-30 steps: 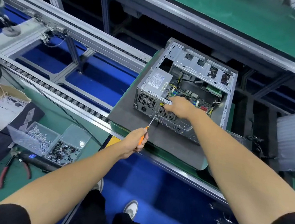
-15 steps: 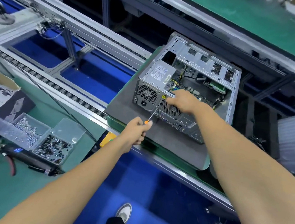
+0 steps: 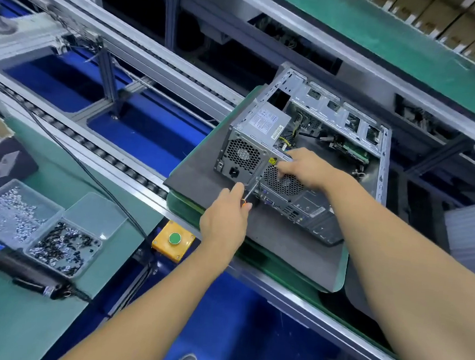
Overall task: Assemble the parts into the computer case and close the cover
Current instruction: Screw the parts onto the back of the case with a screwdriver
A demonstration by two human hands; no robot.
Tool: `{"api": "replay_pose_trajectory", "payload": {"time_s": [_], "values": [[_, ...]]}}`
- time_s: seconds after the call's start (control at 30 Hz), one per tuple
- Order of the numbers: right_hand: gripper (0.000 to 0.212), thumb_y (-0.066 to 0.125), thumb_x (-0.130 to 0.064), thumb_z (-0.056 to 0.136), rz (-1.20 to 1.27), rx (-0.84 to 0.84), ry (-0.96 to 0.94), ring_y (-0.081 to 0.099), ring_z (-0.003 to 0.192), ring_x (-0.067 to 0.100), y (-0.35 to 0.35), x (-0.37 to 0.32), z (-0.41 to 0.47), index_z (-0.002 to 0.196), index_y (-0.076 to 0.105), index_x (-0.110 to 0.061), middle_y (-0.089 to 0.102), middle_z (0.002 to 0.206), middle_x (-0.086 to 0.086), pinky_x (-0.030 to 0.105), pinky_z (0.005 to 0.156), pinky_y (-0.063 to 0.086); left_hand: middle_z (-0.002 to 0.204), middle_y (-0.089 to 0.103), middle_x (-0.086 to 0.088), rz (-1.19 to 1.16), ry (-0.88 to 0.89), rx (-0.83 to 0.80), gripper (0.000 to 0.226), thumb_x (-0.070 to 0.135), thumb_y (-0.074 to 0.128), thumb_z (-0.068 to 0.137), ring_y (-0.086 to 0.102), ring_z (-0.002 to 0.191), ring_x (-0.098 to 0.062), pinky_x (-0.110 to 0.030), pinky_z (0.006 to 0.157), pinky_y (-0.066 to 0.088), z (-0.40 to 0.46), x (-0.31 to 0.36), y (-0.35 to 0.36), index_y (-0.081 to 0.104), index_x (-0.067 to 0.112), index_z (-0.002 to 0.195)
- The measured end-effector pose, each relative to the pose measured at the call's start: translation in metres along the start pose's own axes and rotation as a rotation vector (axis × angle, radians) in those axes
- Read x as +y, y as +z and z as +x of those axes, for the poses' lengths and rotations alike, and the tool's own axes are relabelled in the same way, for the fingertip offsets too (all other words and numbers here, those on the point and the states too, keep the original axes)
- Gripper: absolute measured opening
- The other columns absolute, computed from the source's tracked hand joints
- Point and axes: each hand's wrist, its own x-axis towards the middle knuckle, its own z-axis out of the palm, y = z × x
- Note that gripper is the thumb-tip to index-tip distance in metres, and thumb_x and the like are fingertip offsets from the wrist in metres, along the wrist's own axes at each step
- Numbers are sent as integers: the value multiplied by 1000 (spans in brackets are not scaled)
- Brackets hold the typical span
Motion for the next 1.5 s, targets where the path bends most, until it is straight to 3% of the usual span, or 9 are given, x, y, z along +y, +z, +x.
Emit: {"api": "replay_pose_trajectory", "payload": {"time_s": [0.27, 0.5, 0.67, 0.9, 1.0, 1.1, 1.27, 1.37, 1.5], "values": [[28, 65, -41, 64, 20, -23, -29, 49, 66, 23, -2, -2, -5, 71, 70, -15, 60, 76, 6, 39, 64, 38, 59, 60, -6, -1003, -548, -365, 24, 32, 38, 101, 34, 39, -18, -20, 42, 24, 15, 7, 5, 52, 13, 102], [17, 65, -36, 68, 45, -13, -32, 48, 65, 21, -2, -4, -8, 67, 69, -20, 60, 74, 5, 38, 62, 36, 75, 66, 1, -159, -191, -86, 27, 43, 34, 107, 60, 73, -25, -32, 56, 37, 3, 8, 7, 47, 24, 92], [15, 66, -34, 71, 31, 7, -28, 49, 65, 23, -1, -5, -8, 65, 68, -20, 61, 75, 7, 37, 64, 37, 62, 50, 3, 164, -136, 63, 21, 40, 33, 109, 49, 55, -23, -28, 47, 29, -4, 20, 17, 36, 24, 95], [10, 68, -37, 71, 16, 43, -35, 48, 54, 17, 0, 0, -6, 69, 71, -28, 64, 77, 0, 31, 56, 36, 74, 60, 3, -201, -132, -33, 22, 42, 36, 107, 59, 70, -22, -38, 61, 47, -8, 7, 18, 44, 24, 97], [36, 62, -49, 73, -41, 114, -31, 60, 83, 20, 2, -1, -6, 106, 73, -38, 63, 105, -11, 32, 65, 38, 70, 59, 5, -287, -97, 20, 22, 43, 39, 106, 58, 66, -18, -36, 55, 43, -15, 2, 2, 43, 27, 92], [33, 43, -57, 80, 36, 245, -79, 62, 85, 9, 3, -11, -24, 109, 57, -49, 66, 87, -32, 32, 65, 35, 70, 59, 6, -324, -40, 55, 14, 39, 40, 104, 57, 66, -17, -35, 54, 39, -26, 8, -27, 41, 30, 93], [28, 52, -36, 82, 458, 599, -80, 57, 98, 9, 16, -11, -82, 109, 52, -25, 58, 110, 0, 40, 91, 47, 88, 65, -5, -469, 129, -67, 8, 25, 40, 106, 59, 85, -24, -42, 75, 44, -11, 45, -80, 47, 22, 107], [42, 54, -35, 76, 398, 636, -71, 40, 95, 15, 23, -11, -122, 112, 56, -12, 50, 106, 3, 34, 83, 33, 106, 71, 3, -494, 241, -163, 6, 26, 49, 104, 62, 101, -17, -40, 91, 47, 2, 84, -99, 52, 27, 109], [35, 50, -22, 82, 550, 469, -115, 49, 75, 15, 5, -11, -162, 115, 48, -10, 56, 91, 3, 33, 67, 42, 113, 74, 6, -489, 287, -376, 7, 36, 57, 102, 67, 110, -19, -52, 104, 44, 7, 146, -105, 54, 32, 106]]}}
